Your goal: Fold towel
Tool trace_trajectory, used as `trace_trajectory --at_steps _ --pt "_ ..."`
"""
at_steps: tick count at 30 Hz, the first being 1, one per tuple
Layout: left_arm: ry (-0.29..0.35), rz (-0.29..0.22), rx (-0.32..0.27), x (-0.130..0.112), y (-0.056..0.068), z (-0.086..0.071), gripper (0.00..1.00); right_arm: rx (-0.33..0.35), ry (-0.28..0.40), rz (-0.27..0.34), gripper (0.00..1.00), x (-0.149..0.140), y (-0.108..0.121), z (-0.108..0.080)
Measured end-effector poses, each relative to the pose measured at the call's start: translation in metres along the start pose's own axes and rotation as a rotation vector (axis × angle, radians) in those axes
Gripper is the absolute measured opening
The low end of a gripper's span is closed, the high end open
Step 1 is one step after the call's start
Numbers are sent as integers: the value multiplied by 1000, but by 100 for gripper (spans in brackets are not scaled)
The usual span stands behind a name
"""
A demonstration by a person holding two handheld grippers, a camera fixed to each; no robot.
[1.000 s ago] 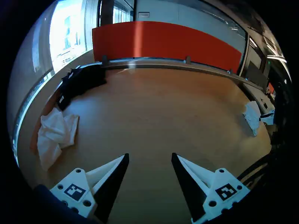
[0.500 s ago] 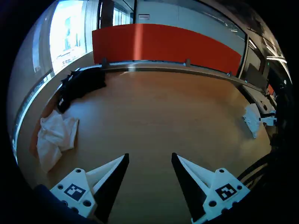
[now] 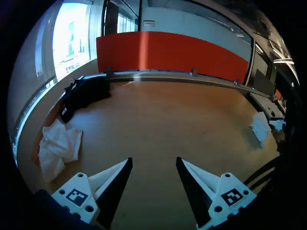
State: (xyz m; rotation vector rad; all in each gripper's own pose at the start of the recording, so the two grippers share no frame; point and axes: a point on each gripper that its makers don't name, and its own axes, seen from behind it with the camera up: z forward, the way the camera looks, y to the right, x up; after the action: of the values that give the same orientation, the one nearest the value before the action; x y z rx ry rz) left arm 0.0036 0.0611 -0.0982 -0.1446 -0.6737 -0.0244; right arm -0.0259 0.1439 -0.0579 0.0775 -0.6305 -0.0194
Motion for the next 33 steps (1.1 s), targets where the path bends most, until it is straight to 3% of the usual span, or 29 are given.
trace_trajectory --at_steps 8,17,26,33 --pt "77 -42 8 21 -6 5 83 5 127 54 100 35 -12 -4" --pt "192 -41 23 52 -11 8 84 -27 273 87 100 74 -23 -15" --pt "293 -42 17 75 -13 6 83 -72 366 114 100 93 -28 -19" --pt "318 -29 15 83 -14 6 84 -77 447 134 100 116 -38 -30"
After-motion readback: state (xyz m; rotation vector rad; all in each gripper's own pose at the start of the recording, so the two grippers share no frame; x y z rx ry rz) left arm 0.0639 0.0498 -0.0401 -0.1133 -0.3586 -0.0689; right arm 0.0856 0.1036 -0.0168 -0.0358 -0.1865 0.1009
